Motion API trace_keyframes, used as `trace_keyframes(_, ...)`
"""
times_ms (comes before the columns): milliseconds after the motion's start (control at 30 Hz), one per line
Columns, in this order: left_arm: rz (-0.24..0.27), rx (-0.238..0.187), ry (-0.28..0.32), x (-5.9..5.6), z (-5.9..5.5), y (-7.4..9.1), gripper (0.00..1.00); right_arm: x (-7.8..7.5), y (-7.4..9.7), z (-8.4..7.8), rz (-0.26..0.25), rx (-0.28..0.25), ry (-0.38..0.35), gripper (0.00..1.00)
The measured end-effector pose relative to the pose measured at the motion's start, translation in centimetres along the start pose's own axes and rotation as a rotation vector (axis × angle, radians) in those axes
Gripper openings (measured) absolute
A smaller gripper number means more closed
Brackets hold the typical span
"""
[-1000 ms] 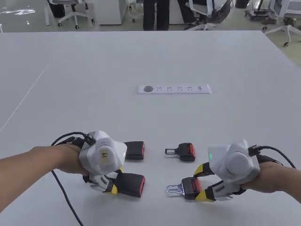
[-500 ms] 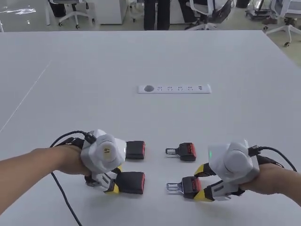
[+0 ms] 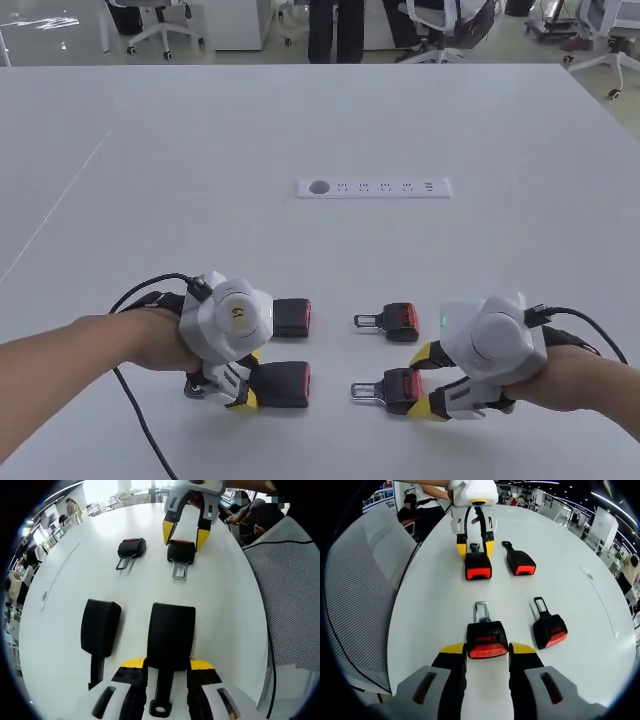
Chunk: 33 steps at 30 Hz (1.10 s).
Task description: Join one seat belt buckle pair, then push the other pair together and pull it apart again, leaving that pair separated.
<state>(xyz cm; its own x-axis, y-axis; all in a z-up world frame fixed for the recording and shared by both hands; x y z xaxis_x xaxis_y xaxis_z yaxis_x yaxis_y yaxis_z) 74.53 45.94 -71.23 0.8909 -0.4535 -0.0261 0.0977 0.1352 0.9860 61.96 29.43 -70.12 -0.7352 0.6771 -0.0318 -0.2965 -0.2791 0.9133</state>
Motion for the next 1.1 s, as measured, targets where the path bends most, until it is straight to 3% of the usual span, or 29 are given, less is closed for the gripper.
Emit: trace_keyframes(1100,-0.004,0.022,-0.016,-0.1,0.0,0.0,0.31,0.1,-1.5,3.1,-0.008,-0.016,0.047,0.3)
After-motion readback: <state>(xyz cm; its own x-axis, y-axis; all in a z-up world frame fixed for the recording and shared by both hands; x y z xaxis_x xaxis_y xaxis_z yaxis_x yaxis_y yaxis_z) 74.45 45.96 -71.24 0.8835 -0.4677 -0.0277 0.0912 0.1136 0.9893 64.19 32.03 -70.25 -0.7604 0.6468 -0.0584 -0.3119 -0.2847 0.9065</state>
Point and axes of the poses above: the centre of the closed fingertips' face, and the gripper's own axes: y roughly backward along the fingers, x roughly to its left, z roughly out of its top, the point moved 4 cm from there along y, roughly backward along the fingers, and after that the axes turned 11 degrees about x, right-handed, at the moved point
